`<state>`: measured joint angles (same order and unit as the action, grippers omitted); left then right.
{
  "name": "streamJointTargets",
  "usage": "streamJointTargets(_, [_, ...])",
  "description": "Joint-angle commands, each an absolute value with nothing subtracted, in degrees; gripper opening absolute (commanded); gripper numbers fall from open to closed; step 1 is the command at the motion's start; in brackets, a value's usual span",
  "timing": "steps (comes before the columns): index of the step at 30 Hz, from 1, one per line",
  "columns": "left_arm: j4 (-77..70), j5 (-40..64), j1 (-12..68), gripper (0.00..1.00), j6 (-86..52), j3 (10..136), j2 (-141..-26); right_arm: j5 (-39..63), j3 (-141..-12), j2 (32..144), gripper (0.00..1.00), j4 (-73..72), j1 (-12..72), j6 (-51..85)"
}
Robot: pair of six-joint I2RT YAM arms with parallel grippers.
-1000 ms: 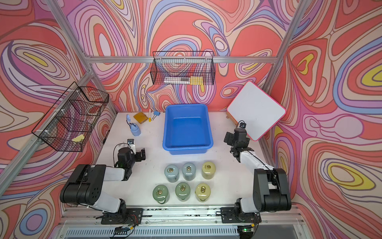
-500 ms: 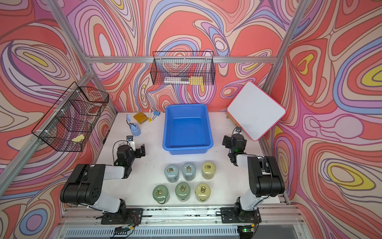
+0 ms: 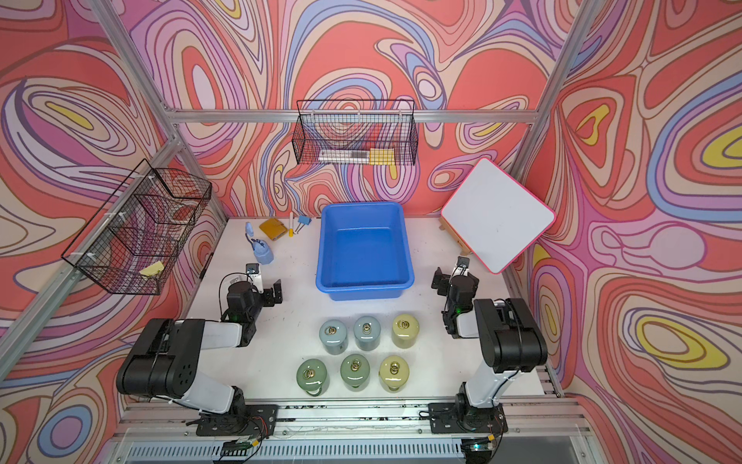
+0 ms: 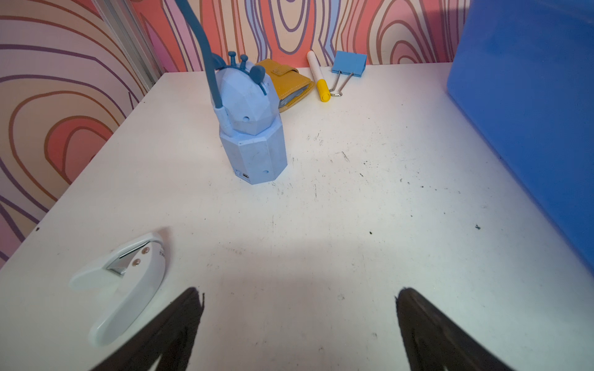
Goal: Take the tea canister out of the basket
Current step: Reset both arms
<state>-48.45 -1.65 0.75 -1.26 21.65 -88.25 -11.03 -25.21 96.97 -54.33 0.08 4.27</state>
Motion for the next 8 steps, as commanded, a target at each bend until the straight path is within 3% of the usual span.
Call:
streamJointTargets(1, [-49.9, -1.4, 0.5, 0.99, -0.7, 21.9, -88.1, -11.6, -25.9, 97.0, 0.98, -56.1, 0.4, 3.6])
streamJointTargets(8, [-50.1, -1.0, 0.5, 0.99, -0.7, 21.8, -88.1, -11.6, -25.8, 97.1, 0.98, -56.5, 0.5, 3.6])
